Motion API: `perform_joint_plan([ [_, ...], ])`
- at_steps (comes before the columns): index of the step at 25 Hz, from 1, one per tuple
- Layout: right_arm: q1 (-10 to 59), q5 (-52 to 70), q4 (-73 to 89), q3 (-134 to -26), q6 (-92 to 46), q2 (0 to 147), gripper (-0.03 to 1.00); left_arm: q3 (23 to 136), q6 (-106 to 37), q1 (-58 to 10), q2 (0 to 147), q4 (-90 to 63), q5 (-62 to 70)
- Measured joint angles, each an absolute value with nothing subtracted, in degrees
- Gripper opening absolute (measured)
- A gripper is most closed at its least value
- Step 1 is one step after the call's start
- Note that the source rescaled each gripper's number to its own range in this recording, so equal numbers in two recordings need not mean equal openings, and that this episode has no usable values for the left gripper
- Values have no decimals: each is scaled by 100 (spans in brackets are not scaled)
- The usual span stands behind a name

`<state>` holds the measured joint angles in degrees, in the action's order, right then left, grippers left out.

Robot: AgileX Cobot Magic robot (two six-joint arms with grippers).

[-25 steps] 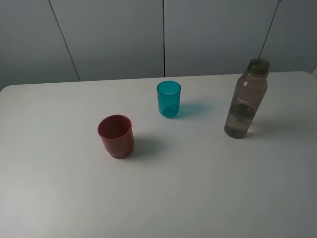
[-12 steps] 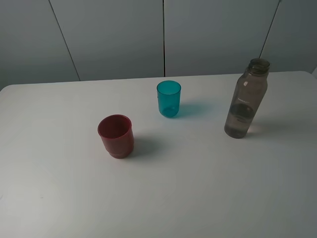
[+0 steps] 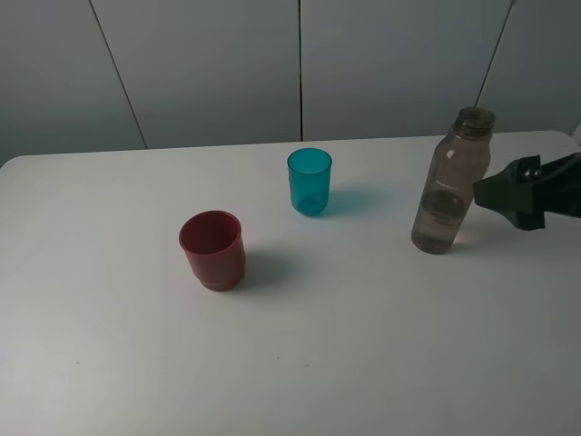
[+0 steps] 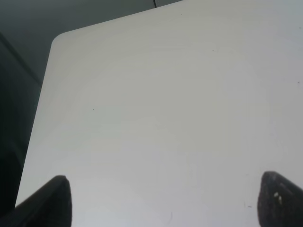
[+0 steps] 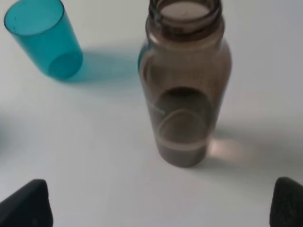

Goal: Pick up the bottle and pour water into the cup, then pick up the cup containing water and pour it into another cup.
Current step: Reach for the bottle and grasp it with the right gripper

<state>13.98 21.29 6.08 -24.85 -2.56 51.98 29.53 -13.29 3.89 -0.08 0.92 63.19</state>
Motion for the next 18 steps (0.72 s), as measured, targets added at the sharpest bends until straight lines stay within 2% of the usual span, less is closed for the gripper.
perform_joint_plan([
  [8, 1420, 300, 673, -1597, -369, 6355, 100, 2953, -1329, 389, -8, 92, 6319],
  [18, 1420, -1572, 673, -1514, -369, 7994, 100, 2953, -1329, 389, -8, 92, 6319],
])
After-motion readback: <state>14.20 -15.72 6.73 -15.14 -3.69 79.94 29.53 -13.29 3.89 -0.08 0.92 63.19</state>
